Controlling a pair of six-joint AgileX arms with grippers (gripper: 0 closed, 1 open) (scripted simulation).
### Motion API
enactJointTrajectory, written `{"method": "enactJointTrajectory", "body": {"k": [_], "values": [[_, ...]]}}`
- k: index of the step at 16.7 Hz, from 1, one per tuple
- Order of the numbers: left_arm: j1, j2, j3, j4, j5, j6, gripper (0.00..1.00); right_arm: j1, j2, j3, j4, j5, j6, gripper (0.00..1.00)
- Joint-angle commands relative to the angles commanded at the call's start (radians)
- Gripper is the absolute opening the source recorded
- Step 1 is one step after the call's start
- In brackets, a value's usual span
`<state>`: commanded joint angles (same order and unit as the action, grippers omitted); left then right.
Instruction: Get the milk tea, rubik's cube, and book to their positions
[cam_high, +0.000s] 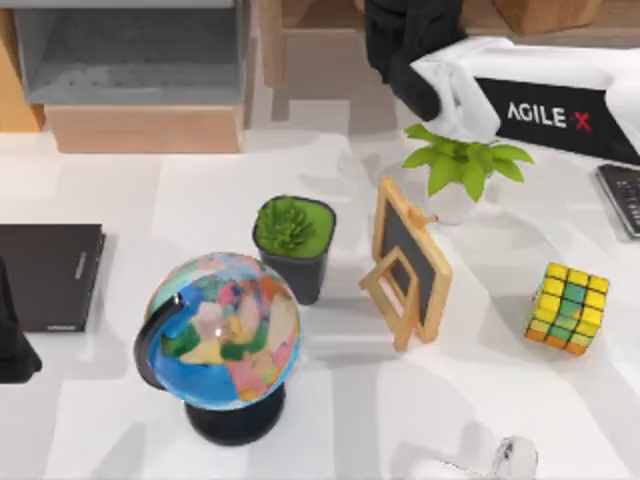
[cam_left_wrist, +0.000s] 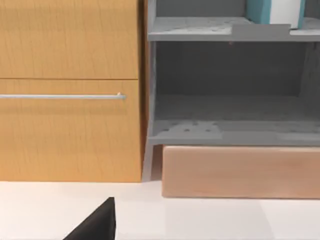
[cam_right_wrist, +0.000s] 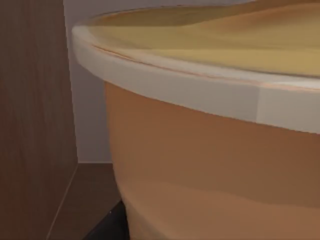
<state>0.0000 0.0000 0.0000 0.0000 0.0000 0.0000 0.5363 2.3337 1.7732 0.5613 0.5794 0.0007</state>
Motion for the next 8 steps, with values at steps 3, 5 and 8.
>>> {"method": "enactJointTrajectory", "body": {"k": [3,5,8], "values": [[0.000,0.000,0.000,0.000,0.000,0.000,1.00,0.002,-0.005,-0.002,0.001,0.001,0.002,0.00],[0.000,0.000,0.000,0.000,0.000,0.000,1.00,0.011,-0.034,-0.038,0.012,0.010,0.001,0.00],[0.000,0.000,0.000,0.000,0.000,0.000,1.00,0.031,-0.088,-0.131,0.036,0.029,0.002,0.00]]}}
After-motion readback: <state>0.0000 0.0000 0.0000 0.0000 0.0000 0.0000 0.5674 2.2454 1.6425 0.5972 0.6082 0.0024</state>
